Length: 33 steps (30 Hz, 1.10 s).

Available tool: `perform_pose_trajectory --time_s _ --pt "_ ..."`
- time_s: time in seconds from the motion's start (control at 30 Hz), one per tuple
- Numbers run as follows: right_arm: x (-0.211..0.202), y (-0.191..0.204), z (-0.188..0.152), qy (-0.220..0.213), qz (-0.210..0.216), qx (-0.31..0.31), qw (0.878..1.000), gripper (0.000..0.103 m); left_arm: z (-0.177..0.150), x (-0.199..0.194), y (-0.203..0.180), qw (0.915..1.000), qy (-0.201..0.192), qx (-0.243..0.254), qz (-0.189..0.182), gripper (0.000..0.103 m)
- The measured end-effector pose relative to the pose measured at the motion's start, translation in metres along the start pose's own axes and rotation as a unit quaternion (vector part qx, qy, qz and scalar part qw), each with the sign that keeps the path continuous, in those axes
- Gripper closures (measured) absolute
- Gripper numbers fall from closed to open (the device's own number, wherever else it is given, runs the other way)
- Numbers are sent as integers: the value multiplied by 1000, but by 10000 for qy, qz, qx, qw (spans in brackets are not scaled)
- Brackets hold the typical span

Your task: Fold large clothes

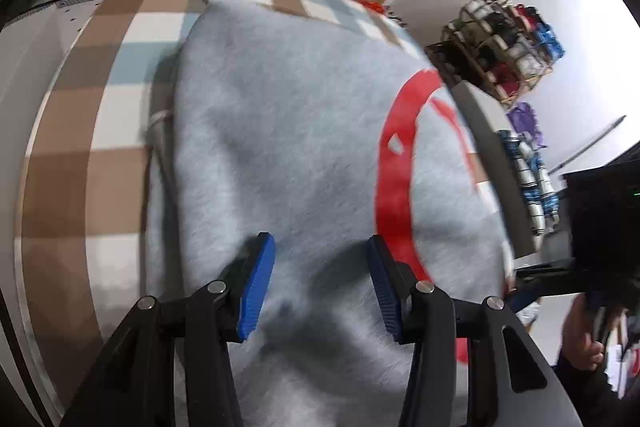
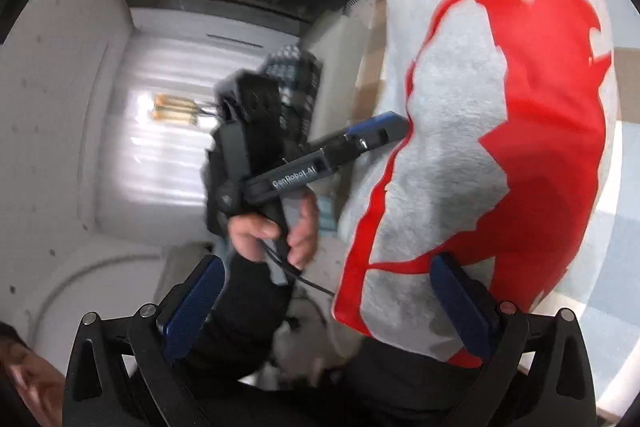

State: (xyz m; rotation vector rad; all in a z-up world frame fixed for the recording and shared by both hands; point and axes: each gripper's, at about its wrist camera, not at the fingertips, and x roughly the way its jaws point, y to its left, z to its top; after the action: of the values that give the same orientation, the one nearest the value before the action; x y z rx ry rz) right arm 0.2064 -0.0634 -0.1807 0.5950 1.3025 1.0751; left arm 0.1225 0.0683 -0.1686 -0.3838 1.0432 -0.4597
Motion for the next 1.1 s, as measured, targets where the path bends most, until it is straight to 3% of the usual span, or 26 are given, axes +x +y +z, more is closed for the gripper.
perform_pose_trajectory --time_s 0.13,0.3,0.37,0.4,0.43,0.5,0.57,0.7,0.8,0.87,1.1 --pt "3 -4 1 -200 36 136 9997 0 -5 -6 1 9995 -156 126 254 61" --pt "0 1 -4 -554 -128 -2 9984 0 -4 -35 10 9987 -99 -281 410 60" --pt "-1 7 -11 -648 -199 -218 9975 0 0 -42 25 9962 -89 -494 718 34" --pt "-1 10 -13 -647 -260 -366 9969 0 1 -43 33 9938 -104 -672 885 17" --pt "0 13 -15 -636 -331 -531 9960 0 4 -43 42 9914 -129 -898 939 17" --pt "0 14 -15 -637 -357 -598 9955 0 13 -38 63 9906 39 -1278 488 17" --pt "-2 14 -14 -676 -282 -546 9958 0 17 -28 78 9865 324 -1578 299 17" --pt "-25 7 -16 -1026 123 -446 9936 0 20 -7 80 9877 736 -1330 370 17" --pt "-41 -6 -16 -1287 -547 -542 9887 0 22 1 78 9888 862 -1202 224 15" --pt "-46 -26 -13 -1296 -686 -329 9886 0 26 7 78 9878 983 -1204 -43 14" --pt "-39 -96 11 -1114 -365 737 9904 0 43 25 81 9803 1265 -1180 -950 10"
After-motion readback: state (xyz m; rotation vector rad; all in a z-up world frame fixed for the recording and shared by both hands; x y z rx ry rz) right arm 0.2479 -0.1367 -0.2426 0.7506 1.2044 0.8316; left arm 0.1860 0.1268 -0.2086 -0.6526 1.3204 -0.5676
